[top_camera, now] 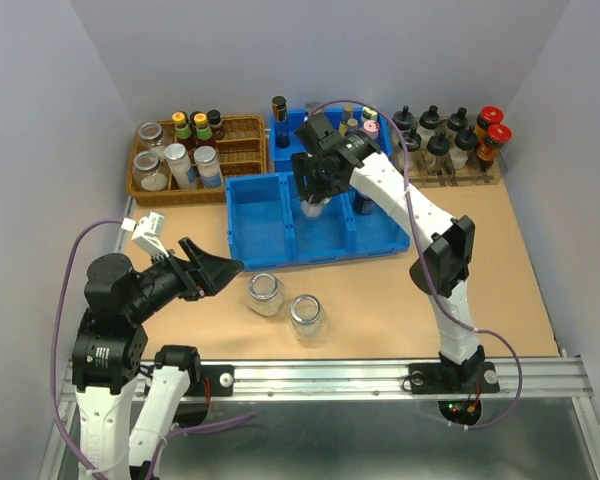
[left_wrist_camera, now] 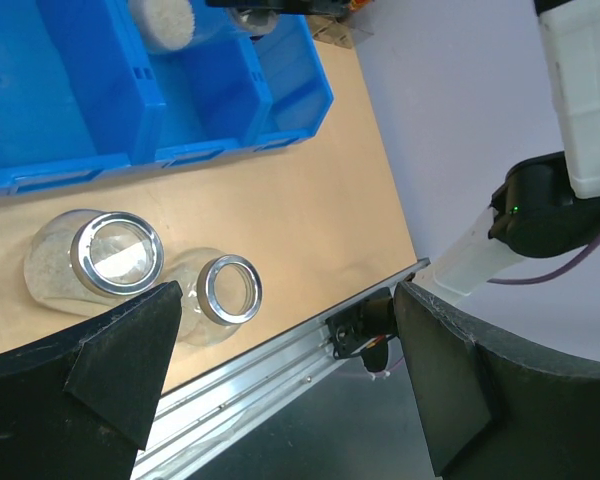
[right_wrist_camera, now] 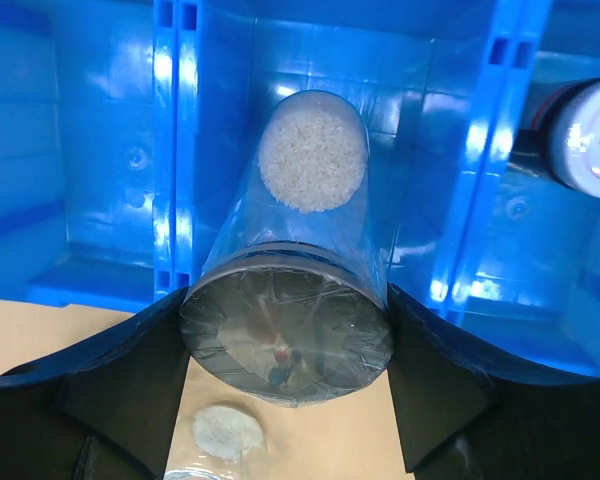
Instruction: Organize the condiment bottles
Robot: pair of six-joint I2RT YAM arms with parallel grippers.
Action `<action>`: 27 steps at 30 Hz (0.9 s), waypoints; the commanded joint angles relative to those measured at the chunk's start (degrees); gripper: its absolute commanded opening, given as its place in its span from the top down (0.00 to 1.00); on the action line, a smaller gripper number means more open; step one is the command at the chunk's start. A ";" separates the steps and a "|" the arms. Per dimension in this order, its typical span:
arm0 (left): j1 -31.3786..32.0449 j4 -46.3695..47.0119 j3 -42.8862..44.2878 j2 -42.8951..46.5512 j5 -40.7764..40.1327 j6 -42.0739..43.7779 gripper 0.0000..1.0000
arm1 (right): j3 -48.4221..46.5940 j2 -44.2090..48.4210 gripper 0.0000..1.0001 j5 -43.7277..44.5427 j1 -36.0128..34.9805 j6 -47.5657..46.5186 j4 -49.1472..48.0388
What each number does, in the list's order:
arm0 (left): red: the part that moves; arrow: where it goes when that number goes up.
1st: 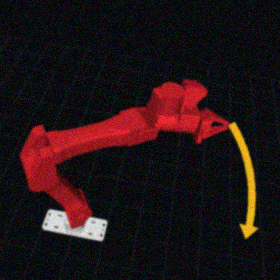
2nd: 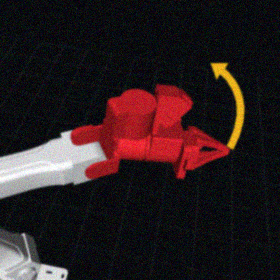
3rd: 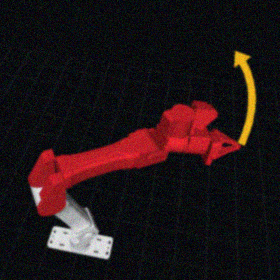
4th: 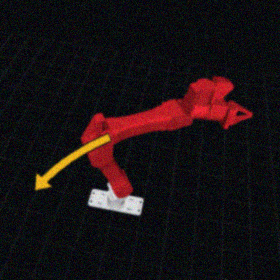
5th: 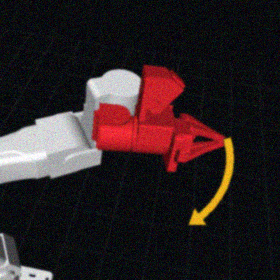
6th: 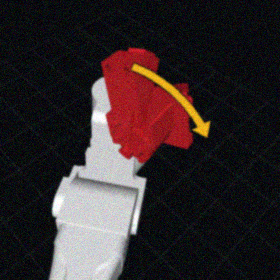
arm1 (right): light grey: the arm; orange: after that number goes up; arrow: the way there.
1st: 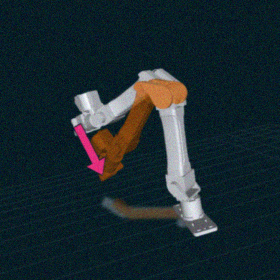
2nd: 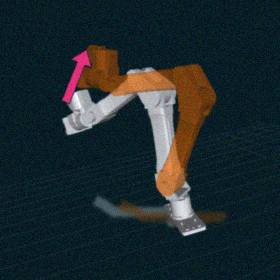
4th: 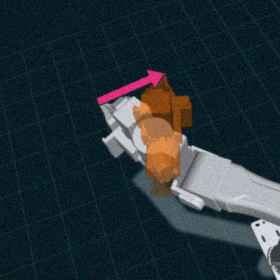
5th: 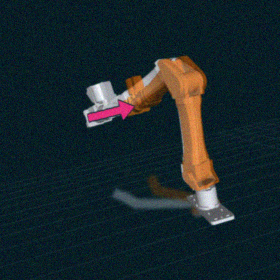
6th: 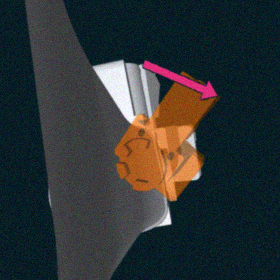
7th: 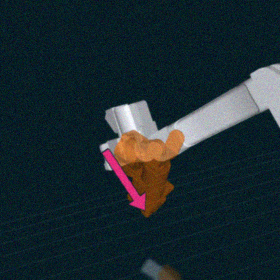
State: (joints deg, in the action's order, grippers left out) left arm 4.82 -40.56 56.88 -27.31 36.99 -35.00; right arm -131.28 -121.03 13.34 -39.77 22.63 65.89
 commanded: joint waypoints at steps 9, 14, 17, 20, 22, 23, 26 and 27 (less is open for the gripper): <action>0.19 1.36 1.39 1.56 0.54 0.37 0.01 | -6.53 -3.24 0.99 -2.97 1.36 0.66 -5.60; 0.19 0.92 1.39 1.91 0.62 0.46 0.01 | -6.18 -4.56 1.00 -4.38 2.41 1.36 -5.59; 0.10 0.74 1.39 2.00 0.62 0.46 0.01 | -6.88 -5.35 1.00 -4.38 2.76 1.19 -5.59; 0.19 0.57 1.48 2.00 0.71 0.46 0.01 | -7.41 -5.97 1.00 -4.38 3.12 0.92 -5.33; 0.19 0.48 1.65 2.08 0.71 0.46 0.01 | -7.32 -5.97 1.00 -4.64 3.29 0.66 -5.33; 0.19 0.39 1.65 2.00 0.63 0.46 0.01 | -7.41 -6.06 0.99 -4.73 3.47 0.57 -5.24; 0.19 0.30 1.65 2.00 0.80 0.29 0.01 | -7.93 -6.67 0.99 -5.08 3.73 0.13 -4.72; 0.19 0.39 1.74 2.00 0.80 0.29 0.01 | -8.11 -6.85 1.00 -4.99 3.73 0.04 -4.45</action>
State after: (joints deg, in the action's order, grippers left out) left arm 4.82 -41.43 56.88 -25.74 36.99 -35.03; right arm -133.80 -128.64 8.93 -36.40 23.51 64.03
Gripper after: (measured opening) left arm 0.986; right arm 0.742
